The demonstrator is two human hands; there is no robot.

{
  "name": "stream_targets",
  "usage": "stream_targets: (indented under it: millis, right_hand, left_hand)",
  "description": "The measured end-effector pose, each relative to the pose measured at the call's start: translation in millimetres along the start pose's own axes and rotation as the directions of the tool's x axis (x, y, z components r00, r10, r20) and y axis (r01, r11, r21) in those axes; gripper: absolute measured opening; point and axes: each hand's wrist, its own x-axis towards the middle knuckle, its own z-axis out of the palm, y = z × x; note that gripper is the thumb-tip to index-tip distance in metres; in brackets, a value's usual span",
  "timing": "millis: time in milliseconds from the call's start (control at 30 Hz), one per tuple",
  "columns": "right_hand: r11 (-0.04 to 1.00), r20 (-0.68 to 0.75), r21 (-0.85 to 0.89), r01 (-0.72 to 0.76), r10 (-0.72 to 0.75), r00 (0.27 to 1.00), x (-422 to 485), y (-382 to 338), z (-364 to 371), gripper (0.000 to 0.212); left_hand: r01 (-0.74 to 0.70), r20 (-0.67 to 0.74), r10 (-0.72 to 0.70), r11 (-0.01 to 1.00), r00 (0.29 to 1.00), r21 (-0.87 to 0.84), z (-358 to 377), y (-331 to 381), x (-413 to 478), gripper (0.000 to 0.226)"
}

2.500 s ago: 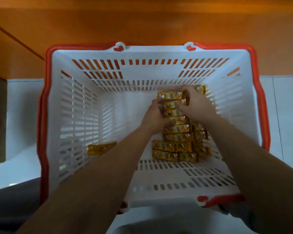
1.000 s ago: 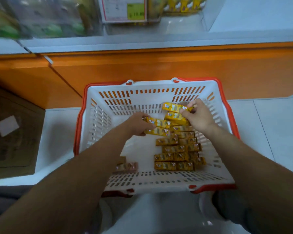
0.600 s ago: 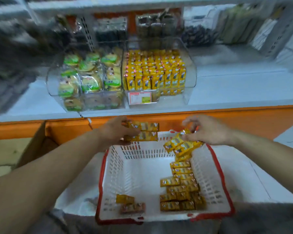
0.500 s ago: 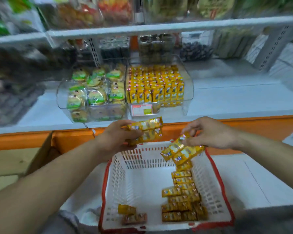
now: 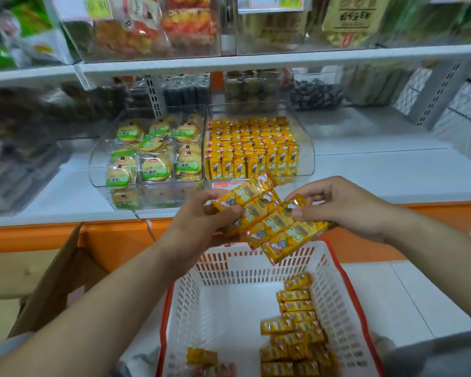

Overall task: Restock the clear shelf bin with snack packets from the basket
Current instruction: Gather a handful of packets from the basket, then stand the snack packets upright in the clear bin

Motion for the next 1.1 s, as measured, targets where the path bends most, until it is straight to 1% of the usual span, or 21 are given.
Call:
stream_targets:
  millis: [67, 133, 167, 233, 300, 367, 400, 467, 567, 667, 700, 800, 900, 967, 1033, 1100]
  right_hand:
    - [0.995, -0.003, 0.096, -0.024, 0.024, 1.0, 3.9, 0.2, -14.4, 0.04]
    - [0.979, -0.034, 0.196, -0.046, 0.054, 0.998, 6.1, 0.0, -28.3, 0.041]
    - [0.969, -0.064, 0.242, -0.042, 0.059, 0.996, 7.6, -0.1, -32.1, 0.041]
    - [0.941, -0.139, 0.337, 0.004, 0.046, 0.989, 12.1, 0.1, -30.5, 0.036]
    - [0.919, -0.234, 0.39, 0.057, 0.039, 0.972, 17.4, 0.4, -17.3, 0.033]
    - [0.906, -0.324, 0.414, 0.088, 0.056, 0.944, 22.9, 2.4, 1.5, 0.041]
    - [0.901, -0.354, 0.425, 0.092, 0.071, 0.933, 24.6, 3.0, 11.4, 0.044]
    - [0.893, -0.386, 0.44, 0.096, 0.092, 0.918, 26.5, 4.0, 27.8, 0.041]
    - [0.885, -0.385, 0.459, 0.084, 0.112, 0.916, 26.7, 5.2, 41.8, 0.035]
    - [0.867, -0.392, 0.491, 0.084, 0.134, 0.91, 27.4, 5.3, 50.7, 0.048]
    - [0.861, -0.392, 0.502, 0.083, 0.141, 0.909, 27.7, 5.3, 53.7, 0.048]
    - [0.843, -0.372, 0.536, 0.055, 0.177, 0.911, 28.7, 4.8, 61.0, 0.037]
    - [0.796, -0.325, 0.605, 0.019, 0.225, 0.919, 32.2, 1.2, 66.8, 0.033]
    - [0.762, -0.252, 0.648, -0.005, 0.22, 0.942, 34.4, -1.0, 73.2, 0.035]
    - [0.73, -0.17, 0.682, -0.036, 0.206, 0.964, 36.9, -2.0, 79.8, 0.038]
    - [0.722, -0.147, 0.689, -0.067, 0.23, 0.962, 39.8, -3.5, 81.5, 0.043]
  left_hand:
    - [-0.022, -0.014, 0.024, 0.992, 1.0, 0.122, -9.0, 8.4, 8.0, 0.044]
    - [-0.013, -0.038, 0.022, 0.974, 0.999, 0.228, -15.6, 14.0, 13.4, 0.029]
    - [0.003, -0.031, 0.005, 0.962, 1.0, 0.274, -17.0, 14.8, 15.2, 0.028]
    - [0.031, 0.036, -0.046, 0.943, 0.998, 0.33, -14.2, 14.7, 15.8, 0.031]
    - [0.053, 0.087, -0.085, 0.945, 0.993, 0.323, -7.2, 13.5, 14.8, 0.031]
    - [0.072, 0.107, -0.106, 0.956, 0.989, 0.284, -0.1, 13.2, 13.3, 0.032]
    - [0.076, 0.113, -0.109, 0.963, 0.988, 0.259, 2.3, 13.3, 12.5, 0.032]
    - [0.081, 0.108, -0.107, 0.973, 0.988, 0.216, 3.6, 14.1, 11.3, 0.031]
    - [0.075, 0.07, -0.089, 0.98, 0.994, 0.182, 1.3, 17.0, 10.7, 0.031]
    - [0.054, 0.028, -0.058, 0.991, 0.998, 0.121, 1.0, 16.9, 10.3, 0.028]
    - [0.043, 0.004, -0.044, 0.995, 0.999, 0.09, 1.7, 16.5, 9.7, 0.03]
    - [-0.001, -0.094, 0.0, 1.0, 0.996, -0.008, 4.7, 16.5, 8.4, 0.035]
    - [-0.054, -0.158, 0.039, 0.994, 0.987, -0.094, 7.6, 18.1, 7.6, 0.038]
    - [-0.079, -0.217, 0.051, 0.989, 0.975, -0.122, 10.9, 17.5, 7.5, 0.047]
    - [-0.103, -0.271, 0.07, 0.989, 0.96, -0.108, 13.9, 14.9, 7.7, 0.058]
    - [-0.126, -0.316, 0.09, 0.988, 0.945, -0.093, 16.4, 13.4, 8.4, 0.057]
